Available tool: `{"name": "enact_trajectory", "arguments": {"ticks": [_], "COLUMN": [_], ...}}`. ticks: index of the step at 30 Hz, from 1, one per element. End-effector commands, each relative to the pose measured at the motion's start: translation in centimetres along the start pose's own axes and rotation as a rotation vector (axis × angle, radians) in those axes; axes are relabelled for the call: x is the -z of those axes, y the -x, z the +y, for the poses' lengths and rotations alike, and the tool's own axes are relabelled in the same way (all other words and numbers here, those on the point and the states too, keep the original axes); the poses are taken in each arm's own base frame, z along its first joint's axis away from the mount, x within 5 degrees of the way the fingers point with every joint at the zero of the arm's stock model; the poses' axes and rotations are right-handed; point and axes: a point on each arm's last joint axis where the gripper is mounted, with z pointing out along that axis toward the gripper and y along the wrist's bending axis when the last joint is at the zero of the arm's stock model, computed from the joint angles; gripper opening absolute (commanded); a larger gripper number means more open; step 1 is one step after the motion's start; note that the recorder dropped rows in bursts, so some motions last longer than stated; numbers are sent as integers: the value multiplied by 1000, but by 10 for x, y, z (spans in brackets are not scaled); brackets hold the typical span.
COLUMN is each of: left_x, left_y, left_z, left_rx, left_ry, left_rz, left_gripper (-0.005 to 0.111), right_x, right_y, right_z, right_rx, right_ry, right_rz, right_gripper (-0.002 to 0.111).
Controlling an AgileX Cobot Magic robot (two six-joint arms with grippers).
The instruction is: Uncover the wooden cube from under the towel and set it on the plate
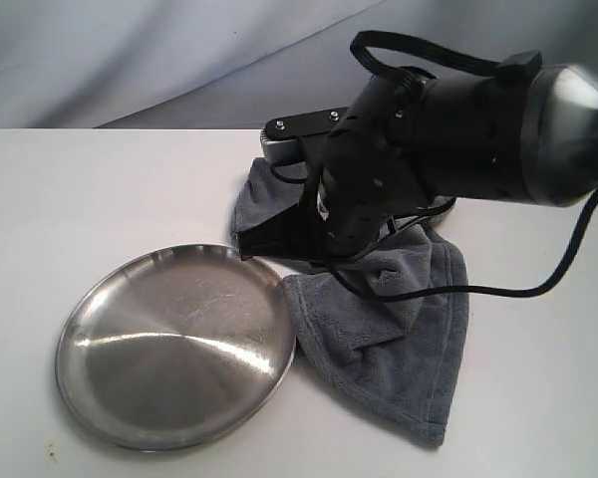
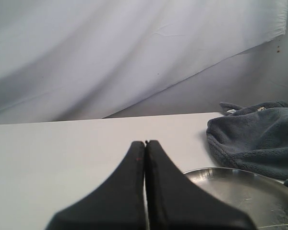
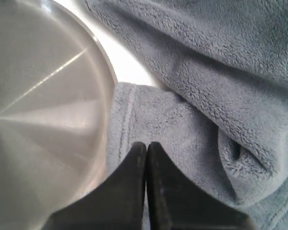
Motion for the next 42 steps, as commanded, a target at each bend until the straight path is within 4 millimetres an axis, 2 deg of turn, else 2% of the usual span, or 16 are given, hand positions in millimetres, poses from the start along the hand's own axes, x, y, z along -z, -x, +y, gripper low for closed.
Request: {"name": "enact_trajectory", "arguments": {"ticks": [1, 5, 8, 11, 14, 23, 26, 31, 34, 37, 42], "left_x": [0, 0, 0, 0, 0, 0, 0, 0, 0, 0, 0], "left_y": [-1, -1, -1, -1, -1, -1, -1, -1, -1, -1, -1], "left_z": [0, 0, 0, 0, 0, 0, 0, 0, 0, 0, 0], "left_rx": [4, 4, 4, 4, 4, 4, 4, 4, 4, 4, 4], "left_ry": [-5, -5, -5, -5, -5, -5, -5, -5, -5, -5, -5], "left_rz": [0, 0, 0, 0, 0, 0, 0, 0, 0, 0, 0], "left_gripper": [0, 0, 0, 0, 0, 0, 0, 0, 0, 0, 0], "right_x": [-2, -14, -19, -20, -21, -24, -24, -24, -22, -24, -38], "right_y": [2, -1, 2, 9, 18, 28, 30, 34, 43, 52, 67], "right_z": [-10, -34, -44, -51, -69, -101, -107, -118, -121, -122, -121], "right_rx": [-68, -224, -286, -314, -361, -356, -368, -389, -393, -393, -398], "right_ry": [44, 100, 124, 148, 145, 107, 106, 100, 94, 73, 26], "right_rz": [-46, -45, -70, -120, -167, -215, -234, -261, -276, -251, -166], "right_gripper": [0, 0, 0, 0, 0, 2, 12, 45, 62, 67, 67]}}
